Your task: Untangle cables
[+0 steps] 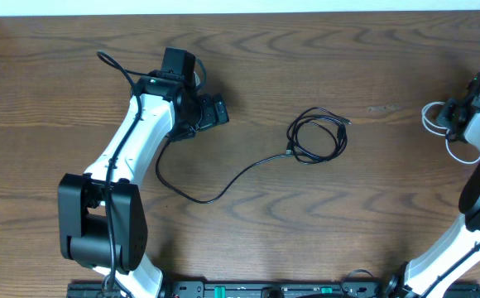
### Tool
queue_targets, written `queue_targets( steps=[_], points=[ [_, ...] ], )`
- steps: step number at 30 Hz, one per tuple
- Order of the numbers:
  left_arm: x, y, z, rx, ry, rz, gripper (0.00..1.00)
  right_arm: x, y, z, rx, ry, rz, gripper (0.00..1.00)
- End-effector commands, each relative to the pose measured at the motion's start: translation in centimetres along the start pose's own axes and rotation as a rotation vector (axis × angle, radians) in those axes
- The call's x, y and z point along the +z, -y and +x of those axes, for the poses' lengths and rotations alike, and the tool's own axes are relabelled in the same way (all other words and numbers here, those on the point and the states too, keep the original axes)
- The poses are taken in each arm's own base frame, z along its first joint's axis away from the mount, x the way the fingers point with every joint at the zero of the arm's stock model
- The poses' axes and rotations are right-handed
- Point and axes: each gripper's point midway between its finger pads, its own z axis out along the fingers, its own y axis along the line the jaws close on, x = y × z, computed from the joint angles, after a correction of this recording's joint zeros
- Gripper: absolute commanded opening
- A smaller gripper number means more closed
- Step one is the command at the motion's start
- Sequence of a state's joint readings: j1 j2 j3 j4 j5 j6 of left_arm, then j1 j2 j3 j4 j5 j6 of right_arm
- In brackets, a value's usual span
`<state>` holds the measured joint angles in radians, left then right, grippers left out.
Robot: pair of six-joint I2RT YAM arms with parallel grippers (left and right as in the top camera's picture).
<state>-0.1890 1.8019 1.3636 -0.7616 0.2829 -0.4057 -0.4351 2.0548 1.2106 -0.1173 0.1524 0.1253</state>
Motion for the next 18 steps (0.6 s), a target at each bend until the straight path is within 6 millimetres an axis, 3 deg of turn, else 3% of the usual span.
queue_targets(
  steps=[1,6,11,13,15,18],
  points=[
    [0.2,-0.4,0.3,0.008,-0.010,-0.013,0.98,1.1,2.2,0.7,0.010,-0.006,0.059,0.02],
    [0.2,-0.4,0.3,0.008,-0.010,-0.013,0.98,0.5,-0.4,-0.8,-0.092,0.023,-0.103,0.11],
    [0.2,-0.4,0.3,0.008,-0.010,-0.013,0.98,-1.9,-0.6,-3.8,-0.042,0.033,-0.117,0.25],
    [0.2,-0.4,0.3,0.008,-0.010,-0.013,0.98,-2.8,-0.4,-4.5,-0.044,0.020,-0.109,0.36],
    [0.2,-0.4,0.3,0.008,-0.010,-0.013,0.98,-3.3,-0.1,-4.5,-0.046,-0.013,-0.093,0.48],
    [0.2,-0.4,0.3,0.008,-0.010,-0.013,0.98,-3.5,0.7,-3.0,-0.052,-0.082,-0.055,0.58]
  ],
)
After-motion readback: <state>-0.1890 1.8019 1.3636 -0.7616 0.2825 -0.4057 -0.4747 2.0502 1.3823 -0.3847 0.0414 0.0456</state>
